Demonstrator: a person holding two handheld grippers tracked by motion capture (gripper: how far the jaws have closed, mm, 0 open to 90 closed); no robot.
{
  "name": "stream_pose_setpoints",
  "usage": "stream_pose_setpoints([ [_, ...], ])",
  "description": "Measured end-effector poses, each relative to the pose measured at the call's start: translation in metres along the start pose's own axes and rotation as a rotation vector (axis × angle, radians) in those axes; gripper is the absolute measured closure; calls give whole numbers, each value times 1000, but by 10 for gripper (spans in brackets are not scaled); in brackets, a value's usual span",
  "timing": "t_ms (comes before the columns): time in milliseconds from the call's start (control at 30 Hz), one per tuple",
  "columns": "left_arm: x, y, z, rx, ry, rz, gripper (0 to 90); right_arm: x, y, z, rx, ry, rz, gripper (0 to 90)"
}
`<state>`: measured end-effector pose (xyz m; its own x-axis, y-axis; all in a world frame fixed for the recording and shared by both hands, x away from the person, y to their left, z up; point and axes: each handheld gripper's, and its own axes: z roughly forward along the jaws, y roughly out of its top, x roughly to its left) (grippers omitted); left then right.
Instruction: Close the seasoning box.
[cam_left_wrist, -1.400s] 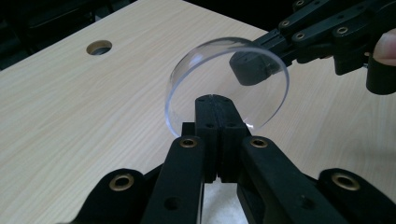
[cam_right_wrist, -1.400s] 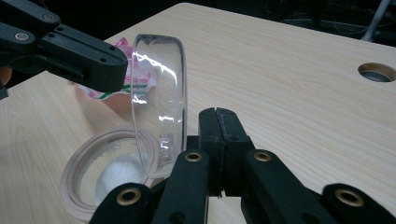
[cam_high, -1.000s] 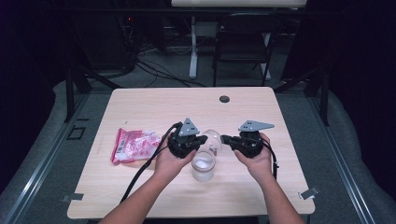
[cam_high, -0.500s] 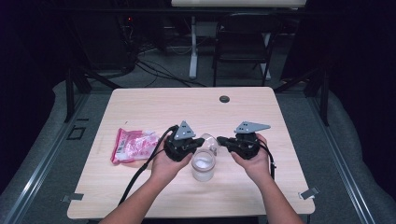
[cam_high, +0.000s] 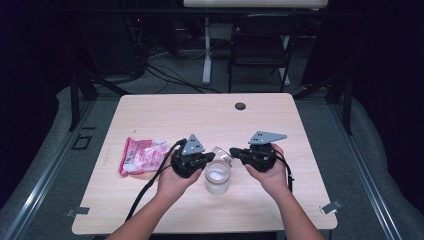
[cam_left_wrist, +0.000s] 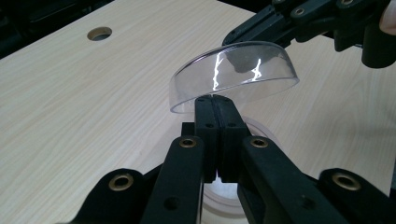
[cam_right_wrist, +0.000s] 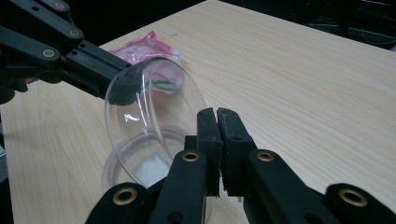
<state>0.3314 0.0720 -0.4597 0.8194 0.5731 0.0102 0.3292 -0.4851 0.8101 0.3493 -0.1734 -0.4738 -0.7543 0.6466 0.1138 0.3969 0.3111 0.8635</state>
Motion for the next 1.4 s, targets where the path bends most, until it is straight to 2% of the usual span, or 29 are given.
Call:
stream_pose_setpoints([
  [867, -3, -44, -4, 6, -18, -39, 888, 17, -1, 8, 24, 48, -52, 862],
  [1133, -5, -53, -4, 10, -21, -48, 884, 21, -2, 12, 40, 63, -73, 858],
  [1400, -3, -60, -5, 24, -12, -53, 876, 21, -3, 13, 42, 67, -74, 855],
])
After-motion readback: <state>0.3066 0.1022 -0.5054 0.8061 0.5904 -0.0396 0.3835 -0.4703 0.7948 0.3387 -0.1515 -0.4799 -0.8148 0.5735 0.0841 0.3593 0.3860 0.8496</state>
